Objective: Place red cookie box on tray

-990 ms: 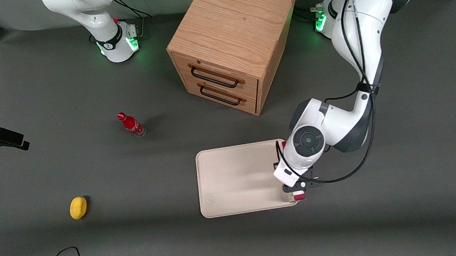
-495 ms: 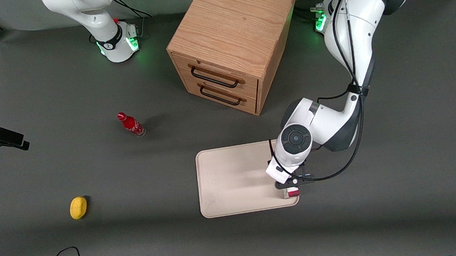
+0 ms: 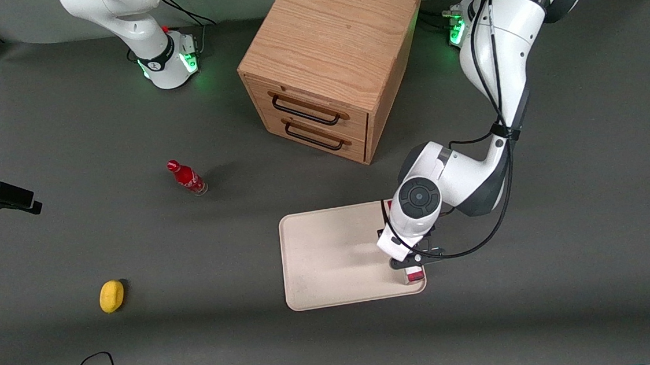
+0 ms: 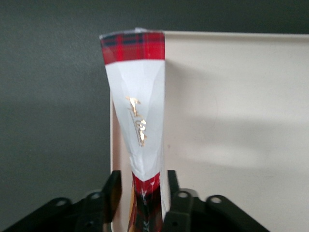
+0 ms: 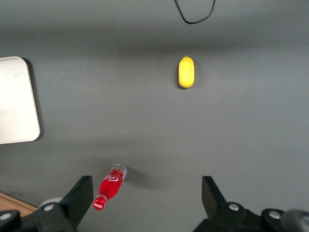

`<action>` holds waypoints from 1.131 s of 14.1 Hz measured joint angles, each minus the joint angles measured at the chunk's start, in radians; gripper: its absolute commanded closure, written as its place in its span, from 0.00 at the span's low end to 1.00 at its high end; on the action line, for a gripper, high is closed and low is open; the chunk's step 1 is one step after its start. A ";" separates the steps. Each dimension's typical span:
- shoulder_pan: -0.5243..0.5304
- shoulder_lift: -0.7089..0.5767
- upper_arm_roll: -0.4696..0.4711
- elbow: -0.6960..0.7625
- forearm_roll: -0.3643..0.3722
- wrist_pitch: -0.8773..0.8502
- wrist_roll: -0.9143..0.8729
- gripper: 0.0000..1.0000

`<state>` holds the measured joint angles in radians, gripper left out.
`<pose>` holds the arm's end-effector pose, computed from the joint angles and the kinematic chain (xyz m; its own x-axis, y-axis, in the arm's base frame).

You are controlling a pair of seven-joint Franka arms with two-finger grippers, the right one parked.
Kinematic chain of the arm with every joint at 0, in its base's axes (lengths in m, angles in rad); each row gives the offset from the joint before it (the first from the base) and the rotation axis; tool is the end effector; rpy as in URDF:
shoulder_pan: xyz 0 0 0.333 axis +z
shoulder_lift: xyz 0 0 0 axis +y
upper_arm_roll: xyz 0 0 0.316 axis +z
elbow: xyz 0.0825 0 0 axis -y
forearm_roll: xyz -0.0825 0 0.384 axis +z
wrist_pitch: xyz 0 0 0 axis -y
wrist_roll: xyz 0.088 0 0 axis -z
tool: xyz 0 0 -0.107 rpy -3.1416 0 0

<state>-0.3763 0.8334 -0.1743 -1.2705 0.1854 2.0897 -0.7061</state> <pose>0.6596 -0.3560 0.2579 0.9927 0.1188 0.0192 0.1193 -0.9925 -0.0257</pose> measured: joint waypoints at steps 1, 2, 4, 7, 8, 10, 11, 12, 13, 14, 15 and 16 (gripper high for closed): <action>0.005 -0.012 0.003 0.002 0.000 0.000 0.000 0.00; 0.013 -0.033 0.006 0.003 -0.001 -0.002 -0.001 0.00; 0.043 -0.099 0.017 -0.005 -0.001 -0.031 -0.001 0.00; 0.130 -0.244 0.030 -0.061 -0.001 -0.102 -0.001 0.00; 0.165 -0.305 0.038 -0.093 -0.001 -0.131 0.006 0.00; 0.229 -0.413 0.055 -0.150 -0.017 -0.178 0.082 0.00; 0.262 -0.463 0.064 -0.176 -0.047 -0.198 0.152 0.00; 0.290 -0.511 0.081 -0.202 -0.082 -0.217 0.231 0.00; 0.317 -0.558 0.104 -0.230 -0.111 -0.236 0.318 0.00; 0.340 -0.605 0.124 -0.259 -0.128 -0.254 0.402 0.00; 0.363 -0.652 0.139 -0.292 -0.136 -0.269 0.482 0.00; 0.382 -0.699 0.147 -0.325 -0.140 -0.284 0.550 0.00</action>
<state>0.0061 0.1340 -0.0271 -1.5958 0.0450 1.8056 -0.1564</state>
